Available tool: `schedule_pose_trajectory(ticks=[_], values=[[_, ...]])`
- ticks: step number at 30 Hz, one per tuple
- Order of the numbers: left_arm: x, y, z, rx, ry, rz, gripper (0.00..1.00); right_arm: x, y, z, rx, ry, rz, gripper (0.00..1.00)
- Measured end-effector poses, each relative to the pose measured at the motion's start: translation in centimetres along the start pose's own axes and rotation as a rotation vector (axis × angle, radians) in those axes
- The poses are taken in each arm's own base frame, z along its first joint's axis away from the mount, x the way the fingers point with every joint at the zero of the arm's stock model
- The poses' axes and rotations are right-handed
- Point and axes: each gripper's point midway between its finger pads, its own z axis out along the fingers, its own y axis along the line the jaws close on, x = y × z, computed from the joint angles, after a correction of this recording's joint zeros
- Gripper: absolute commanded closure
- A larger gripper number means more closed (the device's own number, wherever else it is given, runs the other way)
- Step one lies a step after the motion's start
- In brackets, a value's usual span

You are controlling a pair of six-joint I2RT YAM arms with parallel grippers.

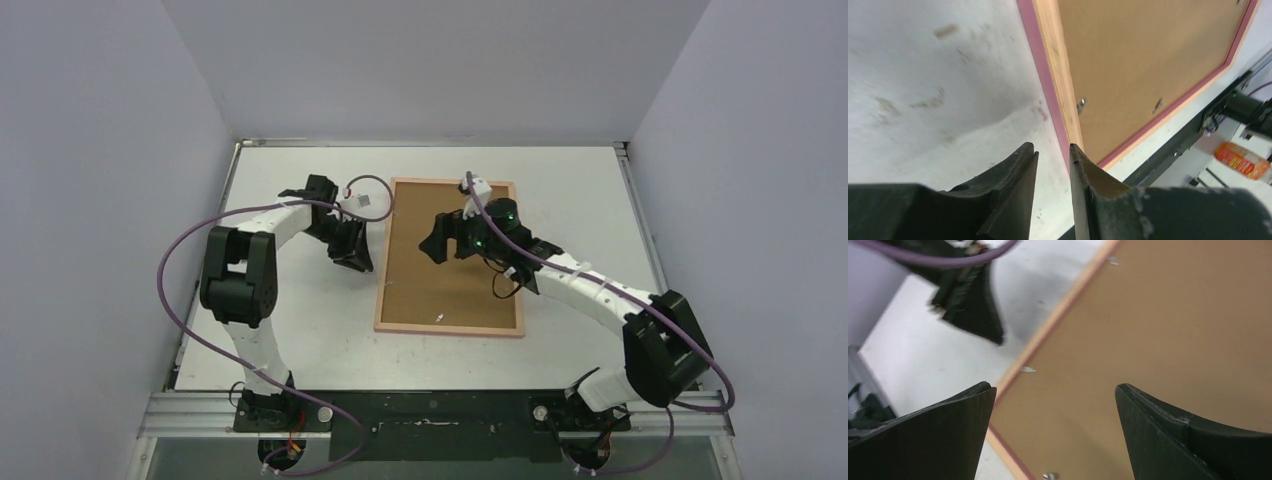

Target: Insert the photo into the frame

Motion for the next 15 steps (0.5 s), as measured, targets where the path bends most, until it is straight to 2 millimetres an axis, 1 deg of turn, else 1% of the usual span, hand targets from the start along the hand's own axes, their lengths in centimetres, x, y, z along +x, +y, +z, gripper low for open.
schedule_pose_trajectory(ticks=[2,3,5,7,8,11,15], values=[[1.4,-0.4,0.0,-0.003,0.018,0.026,0.71,0.0,-2.9,-1.8,0.108,-0.025,0.019,0.05],[2.1,-0.6,0.3,-0.004,0.031,0.039,0.71,0.9,-5.1,-2.9,0.193,-0.021,0.04,0.05],[3.1,-0.7,1.1,-0.009,0.059,0.057,0.71,3.0,-8.3,-4.8,0.324,0.014,0.077,0.05],[4.2,-0.7,1.8,-0.015,0.09,0.066,0.71,5.1,-11.1,-6.7,0.44,0.054,0.115,0.04],[4.5,-0.8,2.1,-0.016,0.099,0.074,0.71,6.0,-12.1,-7.6,0.487,0.073,0.134,0.04],[4.8,-1.0,2.6,-0.02,0.106,0.105,0.72,7.7,-14.0,-9.6,0.576,0.103,0.18,0.03],[4.4,-1.2,3.2,-0.036,0.093,0.155,0.75,10.0,-14.8,-10.7,0.619,0.141,0.228,0.02]])
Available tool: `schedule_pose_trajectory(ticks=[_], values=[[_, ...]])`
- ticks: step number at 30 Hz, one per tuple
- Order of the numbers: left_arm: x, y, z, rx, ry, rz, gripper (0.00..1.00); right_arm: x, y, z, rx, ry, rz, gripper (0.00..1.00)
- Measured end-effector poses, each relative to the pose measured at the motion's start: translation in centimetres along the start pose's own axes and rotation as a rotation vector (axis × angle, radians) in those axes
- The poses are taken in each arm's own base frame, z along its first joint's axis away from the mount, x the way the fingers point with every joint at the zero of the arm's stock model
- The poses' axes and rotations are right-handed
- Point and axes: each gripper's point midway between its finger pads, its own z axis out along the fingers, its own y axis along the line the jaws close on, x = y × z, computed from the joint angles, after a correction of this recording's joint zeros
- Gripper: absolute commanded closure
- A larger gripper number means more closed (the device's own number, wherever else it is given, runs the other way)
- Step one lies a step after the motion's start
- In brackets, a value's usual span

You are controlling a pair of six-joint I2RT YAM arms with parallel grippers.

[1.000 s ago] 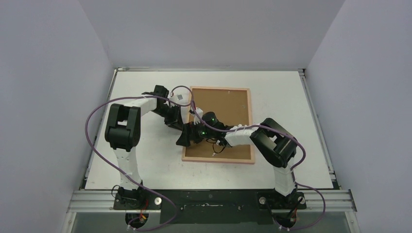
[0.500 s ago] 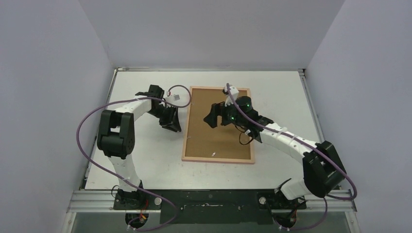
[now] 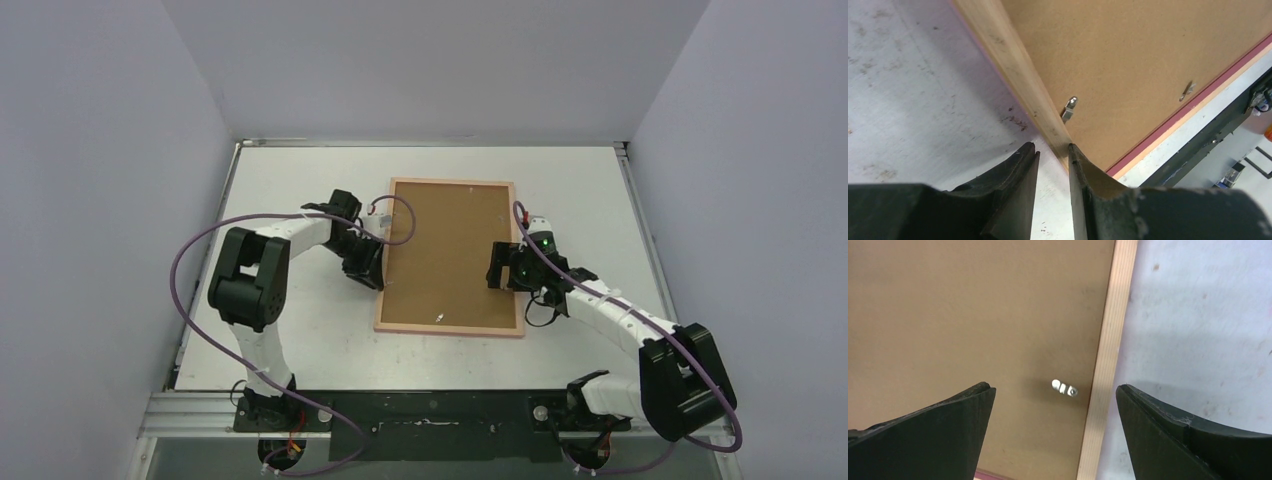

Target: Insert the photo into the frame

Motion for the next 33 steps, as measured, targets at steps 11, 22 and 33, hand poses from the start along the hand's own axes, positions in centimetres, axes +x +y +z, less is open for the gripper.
schedule_pose_trajectory(ticks=[11,22,33], values=[[-0.4,-0.2,0.3,-0.006,0.025,0.003,0.85,6.8,0.1,-0.6,-0.024,0.14,0.037,0.05],[-7.0,2.4,-0.6,-0.125,-0.086,0.048,0.86,11.8,5.3,-3.7,-0.112,0.194,-0.047,0.07],[-14.3,3.0,-1.2,-0.138,-0.197,0.093,0.75,15.3,13.7,-5.0,-0.27,0.272,-0.149,0.04]])
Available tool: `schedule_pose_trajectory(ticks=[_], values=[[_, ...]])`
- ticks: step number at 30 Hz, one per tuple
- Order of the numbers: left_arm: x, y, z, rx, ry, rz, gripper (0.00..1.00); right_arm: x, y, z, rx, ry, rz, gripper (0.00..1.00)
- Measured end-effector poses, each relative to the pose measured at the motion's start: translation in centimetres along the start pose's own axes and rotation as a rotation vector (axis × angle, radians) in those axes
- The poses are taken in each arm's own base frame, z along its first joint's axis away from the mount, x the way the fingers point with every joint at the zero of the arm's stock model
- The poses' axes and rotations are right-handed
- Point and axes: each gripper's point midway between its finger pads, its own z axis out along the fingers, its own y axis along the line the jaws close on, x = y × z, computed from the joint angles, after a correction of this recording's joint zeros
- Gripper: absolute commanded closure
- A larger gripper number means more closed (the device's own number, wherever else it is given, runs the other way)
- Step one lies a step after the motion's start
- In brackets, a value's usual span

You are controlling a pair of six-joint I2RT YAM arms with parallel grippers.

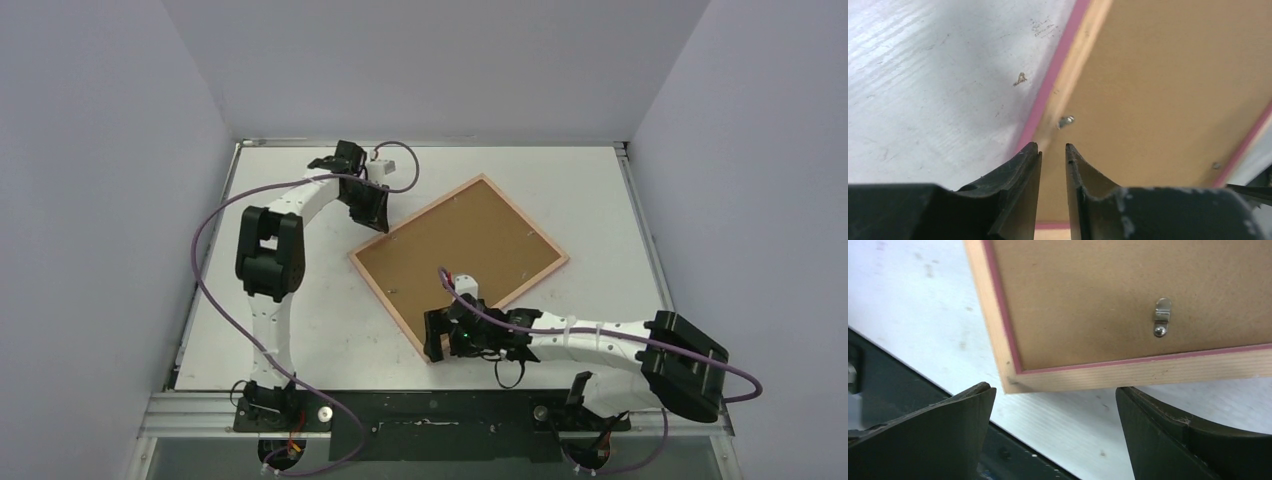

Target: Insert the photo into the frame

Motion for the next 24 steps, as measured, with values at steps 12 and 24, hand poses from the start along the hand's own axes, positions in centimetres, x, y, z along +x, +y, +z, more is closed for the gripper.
schedule_pose_trajectory(ticks=[12,24], values=[[5.6,0.8,-9.7,0.026,-0.035,-0.114,0.77,-11.4,8.6,-2.8,-0.282,-0.156,-0.07,0.01],[12.8,-1.3,-5.0,0.141,0.103,-0.312,0.82,-14.1,10.5,7.0,-0.464,-0.006,-0.327,0.02]])
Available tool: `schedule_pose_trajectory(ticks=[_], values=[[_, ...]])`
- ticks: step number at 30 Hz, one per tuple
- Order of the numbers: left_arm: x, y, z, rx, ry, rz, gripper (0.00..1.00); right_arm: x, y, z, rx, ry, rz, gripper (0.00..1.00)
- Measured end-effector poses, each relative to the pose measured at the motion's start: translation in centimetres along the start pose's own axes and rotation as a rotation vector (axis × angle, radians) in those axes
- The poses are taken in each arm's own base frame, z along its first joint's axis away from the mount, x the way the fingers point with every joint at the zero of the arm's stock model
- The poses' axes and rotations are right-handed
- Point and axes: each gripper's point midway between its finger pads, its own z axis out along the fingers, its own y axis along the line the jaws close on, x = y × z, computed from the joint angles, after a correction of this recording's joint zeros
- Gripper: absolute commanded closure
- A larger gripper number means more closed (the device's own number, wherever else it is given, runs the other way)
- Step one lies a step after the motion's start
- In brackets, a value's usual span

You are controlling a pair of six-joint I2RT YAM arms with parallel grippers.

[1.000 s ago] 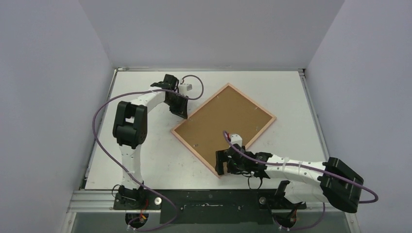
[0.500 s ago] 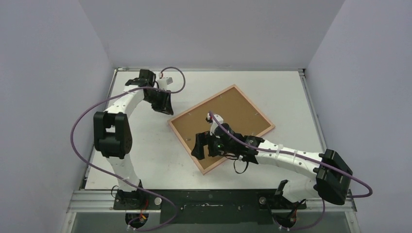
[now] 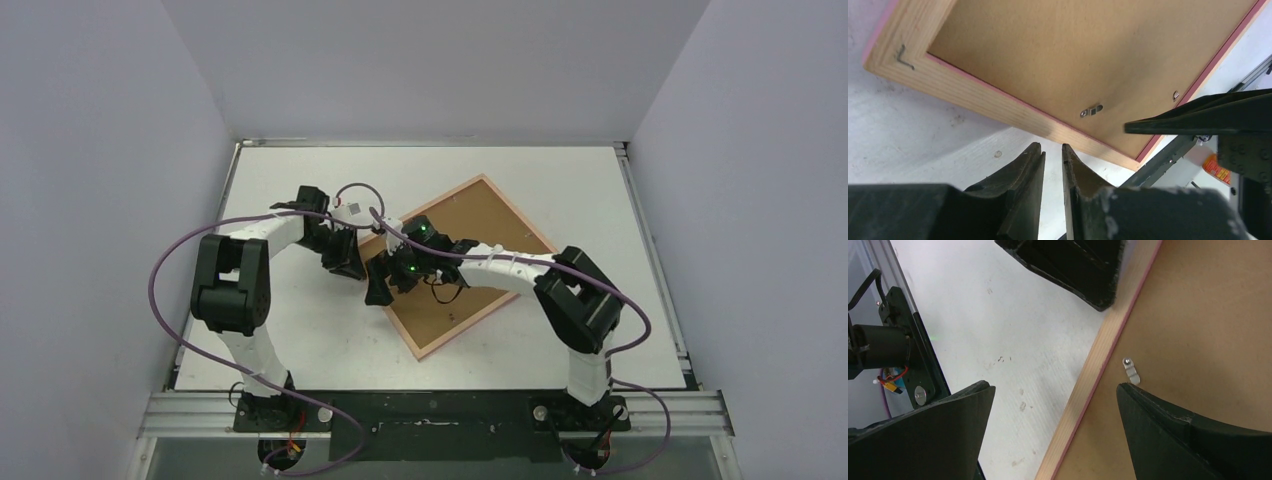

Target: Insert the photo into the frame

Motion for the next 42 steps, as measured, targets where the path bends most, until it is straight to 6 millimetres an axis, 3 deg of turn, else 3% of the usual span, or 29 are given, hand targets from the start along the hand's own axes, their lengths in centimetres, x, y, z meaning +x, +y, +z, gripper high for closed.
schedule_pose_trajectory(ticks=[4,9,19,24,42], values=[[-1.0,-0.2,0.3,0.013,-0.039,-0.004,0.82,-0.7,-0.1,1.8,-0.046,0.027,-0.054,0.02],[-1.0,0.0,1.0,0.018,-0.033,-0.023,0.83,-1.1,-0.5,2.5,-0.065,0.034,-0.091,0.03],[-1.0,0.1,1.0,0.016,-0.033,-0.026,0.85,-0.7,-1.6,2.4,-0.07,0.038,-0.088,0.04],[-1.0,0.2,1.0,0.01,-0.033,-0.027,0.87,1.0,-2.6,2.3,-0.066,0.062,-0.061,0.04],[-1.0,0.5,1.1,-0.004,-0.034,-0.03,0.92,1.0,-2.4,2.4,-0.116,0.025,-0.049,0.06]])
